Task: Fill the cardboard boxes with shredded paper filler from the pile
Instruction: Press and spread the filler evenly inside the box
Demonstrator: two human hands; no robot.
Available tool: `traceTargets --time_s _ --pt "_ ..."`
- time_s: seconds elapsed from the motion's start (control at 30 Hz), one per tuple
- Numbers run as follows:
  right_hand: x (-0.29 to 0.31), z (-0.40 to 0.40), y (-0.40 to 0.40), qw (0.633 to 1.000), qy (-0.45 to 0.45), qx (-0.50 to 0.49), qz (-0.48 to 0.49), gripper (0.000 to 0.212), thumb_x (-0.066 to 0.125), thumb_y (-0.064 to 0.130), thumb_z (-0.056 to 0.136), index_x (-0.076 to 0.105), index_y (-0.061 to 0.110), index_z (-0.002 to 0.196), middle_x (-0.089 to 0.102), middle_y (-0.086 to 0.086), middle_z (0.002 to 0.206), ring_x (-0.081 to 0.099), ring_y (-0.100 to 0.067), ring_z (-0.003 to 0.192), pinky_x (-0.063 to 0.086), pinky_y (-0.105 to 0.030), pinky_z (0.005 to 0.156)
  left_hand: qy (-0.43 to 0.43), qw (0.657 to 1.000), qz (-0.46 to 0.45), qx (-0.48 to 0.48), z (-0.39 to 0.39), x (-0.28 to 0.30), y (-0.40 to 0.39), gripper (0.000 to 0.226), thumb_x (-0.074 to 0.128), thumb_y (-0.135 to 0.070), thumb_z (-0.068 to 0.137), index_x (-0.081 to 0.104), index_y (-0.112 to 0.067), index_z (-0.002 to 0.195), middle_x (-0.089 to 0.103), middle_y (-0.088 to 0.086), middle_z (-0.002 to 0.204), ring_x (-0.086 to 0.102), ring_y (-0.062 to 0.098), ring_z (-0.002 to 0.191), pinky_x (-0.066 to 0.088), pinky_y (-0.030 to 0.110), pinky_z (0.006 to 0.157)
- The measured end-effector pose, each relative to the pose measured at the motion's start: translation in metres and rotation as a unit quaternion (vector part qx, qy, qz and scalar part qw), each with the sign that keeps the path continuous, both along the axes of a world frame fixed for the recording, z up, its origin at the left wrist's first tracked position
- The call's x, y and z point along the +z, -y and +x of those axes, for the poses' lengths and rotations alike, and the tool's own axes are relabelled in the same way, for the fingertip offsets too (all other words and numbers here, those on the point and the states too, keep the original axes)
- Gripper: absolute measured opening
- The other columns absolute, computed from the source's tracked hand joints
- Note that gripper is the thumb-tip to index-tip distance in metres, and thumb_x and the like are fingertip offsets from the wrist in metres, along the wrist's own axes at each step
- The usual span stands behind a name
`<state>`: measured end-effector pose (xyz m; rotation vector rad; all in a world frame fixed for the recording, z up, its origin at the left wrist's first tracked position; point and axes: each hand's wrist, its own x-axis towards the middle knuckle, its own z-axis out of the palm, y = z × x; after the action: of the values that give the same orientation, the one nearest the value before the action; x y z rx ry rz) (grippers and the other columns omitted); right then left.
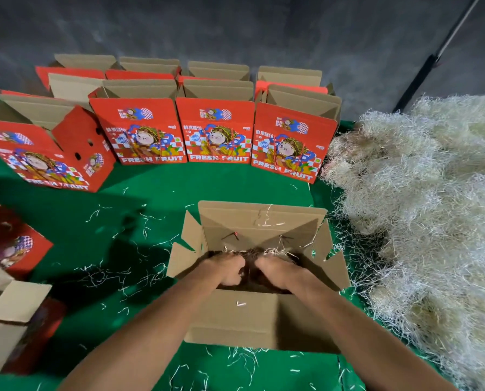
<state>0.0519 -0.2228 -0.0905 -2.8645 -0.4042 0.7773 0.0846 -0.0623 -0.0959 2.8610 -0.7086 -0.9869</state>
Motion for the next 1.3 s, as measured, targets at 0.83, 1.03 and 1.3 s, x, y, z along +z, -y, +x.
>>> traceTargets --time_s 0.83,1.03,1.3 --pt "-0.023 0.002 0.011 0.982 -0.103 -0.109 -0.113 0.051 0.039 0.024 0.107 0.031 0.003 0.152 0.035 -0.017 0.155 0.034 -0.031 0.144 0.026 -0.039 0.119 0.058 0.953 0.289 -0.068 0.009 -0.033 0.004 0.07 0.05 -0.038 0.098 0.019 -0.015 0.156 0.017 0.004 0.164 0.014 0.02 0.151 0.009 0.04 0.121" --pt "0.001 0.005 0.013 0.989 -0.009 -0.039 -0.144 0.029 0.048 0.025 0.1 0.064 0.013 0.121 0.064 -0.011 0.119 0.06 -0.031 0.115 0.044 -0.043 0.098 0.152 0.958 0.189 -0.15 0.001 0.006 0.002 0.04 0.063 -0.013 0.091 0.059 -0.02 0.13 0.062 0.003 0.129 0.056 0.026 0.123 0.043 0.034 0.092" --pt "-0.025 0.014 0.005 0.992 -0.102 -0.027 -0.065 0.035 0.059 0.011 0.095 0.056 0.006 0.13 0.056 -0.015 0.137 0.053 -0.028 0.127 0.038 -0.033 0.107 -0.043 0.996 0.031 -0.072 -0.003 -0.001 0.01 0.023 0.047 -0.004 0.092 0.061 -0.004 0.11 0.065 0.018 0.114 0.063 0.033 0.095 0.045 0.031 0.064"
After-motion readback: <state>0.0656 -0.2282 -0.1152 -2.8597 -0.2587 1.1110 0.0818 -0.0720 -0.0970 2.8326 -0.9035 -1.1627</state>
